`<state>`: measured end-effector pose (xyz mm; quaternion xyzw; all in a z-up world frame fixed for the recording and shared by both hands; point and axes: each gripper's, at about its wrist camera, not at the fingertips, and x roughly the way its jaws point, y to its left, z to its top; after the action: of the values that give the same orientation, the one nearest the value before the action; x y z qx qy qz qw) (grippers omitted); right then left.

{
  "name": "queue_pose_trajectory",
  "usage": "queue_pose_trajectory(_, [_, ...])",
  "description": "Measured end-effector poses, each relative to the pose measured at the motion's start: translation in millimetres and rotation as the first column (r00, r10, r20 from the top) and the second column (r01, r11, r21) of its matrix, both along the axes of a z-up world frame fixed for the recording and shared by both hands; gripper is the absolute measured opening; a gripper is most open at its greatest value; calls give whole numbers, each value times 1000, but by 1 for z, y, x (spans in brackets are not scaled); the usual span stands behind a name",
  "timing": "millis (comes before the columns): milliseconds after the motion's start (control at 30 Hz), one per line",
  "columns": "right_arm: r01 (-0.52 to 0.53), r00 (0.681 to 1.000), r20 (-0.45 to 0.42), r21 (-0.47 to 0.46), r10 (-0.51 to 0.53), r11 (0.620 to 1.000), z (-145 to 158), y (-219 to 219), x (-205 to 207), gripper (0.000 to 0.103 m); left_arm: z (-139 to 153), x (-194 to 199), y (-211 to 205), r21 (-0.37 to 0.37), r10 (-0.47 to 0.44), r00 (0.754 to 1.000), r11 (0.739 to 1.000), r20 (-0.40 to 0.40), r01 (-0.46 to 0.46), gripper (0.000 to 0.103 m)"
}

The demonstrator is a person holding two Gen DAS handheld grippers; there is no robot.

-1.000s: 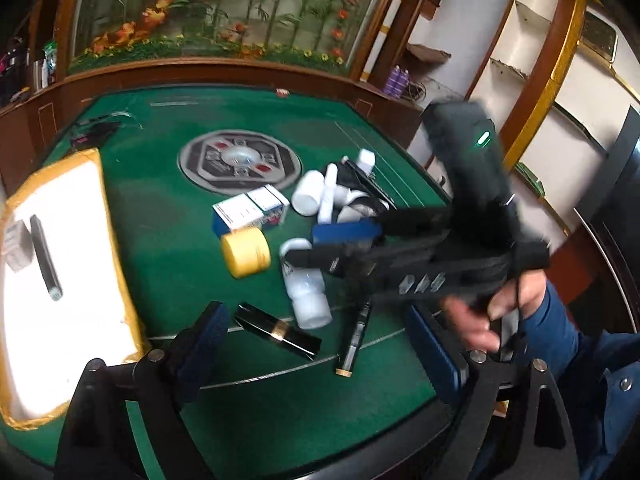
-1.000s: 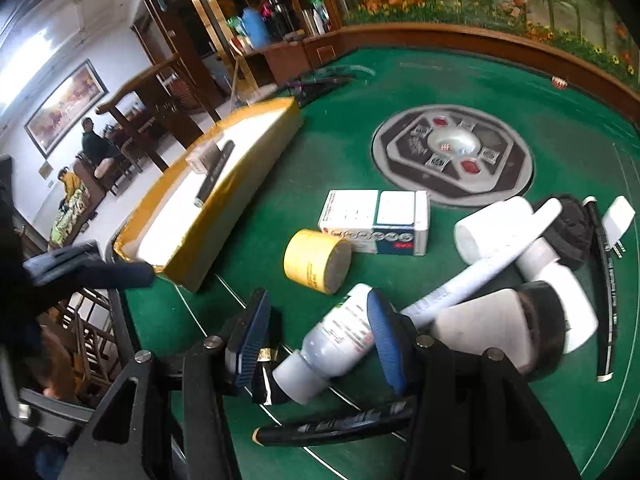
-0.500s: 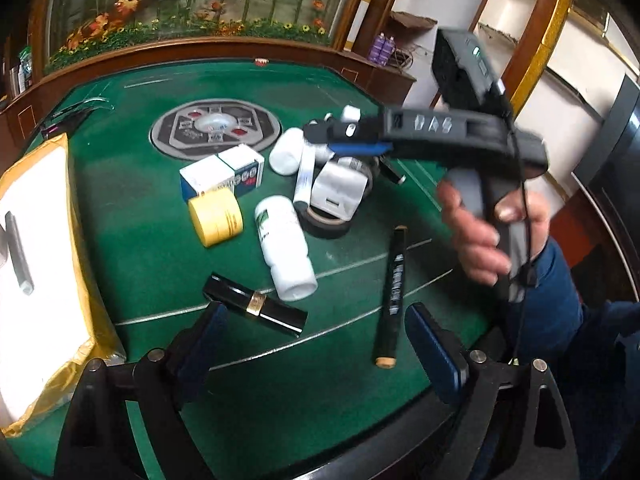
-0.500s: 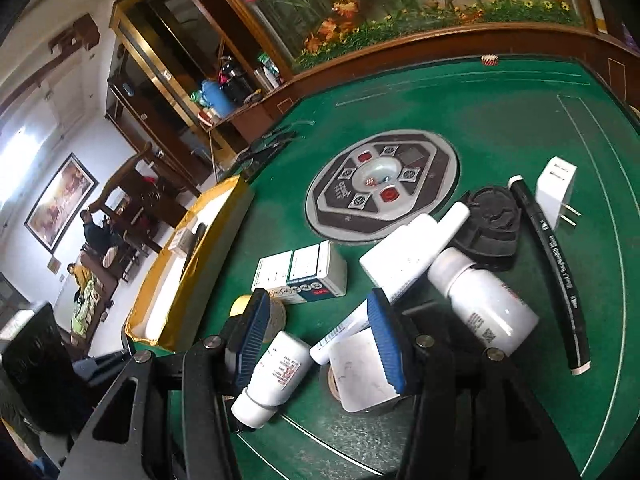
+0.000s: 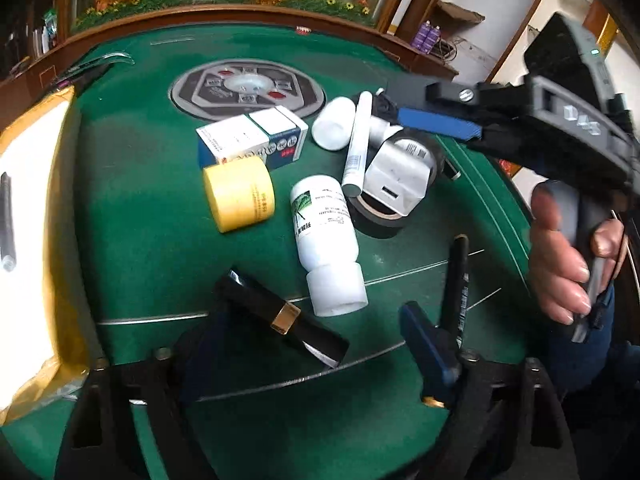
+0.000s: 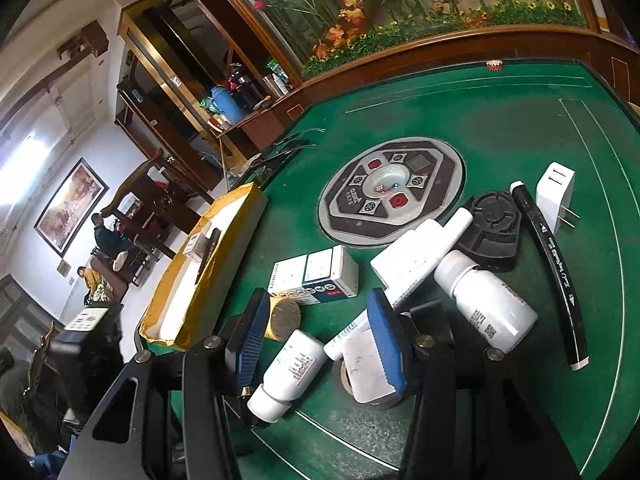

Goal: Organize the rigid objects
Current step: 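Move both tools back over the scattered items toward the white bottle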

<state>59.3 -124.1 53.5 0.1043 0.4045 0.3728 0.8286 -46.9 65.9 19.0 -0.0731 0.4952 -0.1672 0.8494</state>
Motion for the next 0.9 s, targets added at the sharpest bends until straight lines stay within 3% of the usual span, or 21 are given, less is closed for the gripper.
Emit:
queue_pose_trajectory(67, [-6,1000,5,-4,6,1000,0,1,-2,49,2,3,-4,23,3,1000,1000,16,-3,75])
queue_pose_trajectory(133, [-14,1000,3,-4,14,1000,0,3,-1,49,4,5,-11,76,-9,1000,997,26,7,60])
queue_pose_trajectory(200, [-19,1000,10,-9,19,1000,0,4,-2,49,4,5,-18,143,-26,999,990,46,19,52])
queue_pose_trajectory(333, [-6,1000,15,-15,6,1000,1,2,-4,49,6,-8,-16,175,-44,997,984,64,33,50])
queue_pose_trajectory(600, [5,1000,-15,-35,-5,999,-2,-9,-18,49,2,-10,2,148,-38,997,989,67,28,50])
queue_pose_trajectory(800, [-7,998,55,-216,19,976,-7,-22,-51,52,1,-10,9,110,-38,997,993,71,30,50])
queue_pose_trajectory(900, [-23,1000,14,-215,27,976,-11,-21,-54,53,1,-12,13,106,-31,997,994,69,23,50])
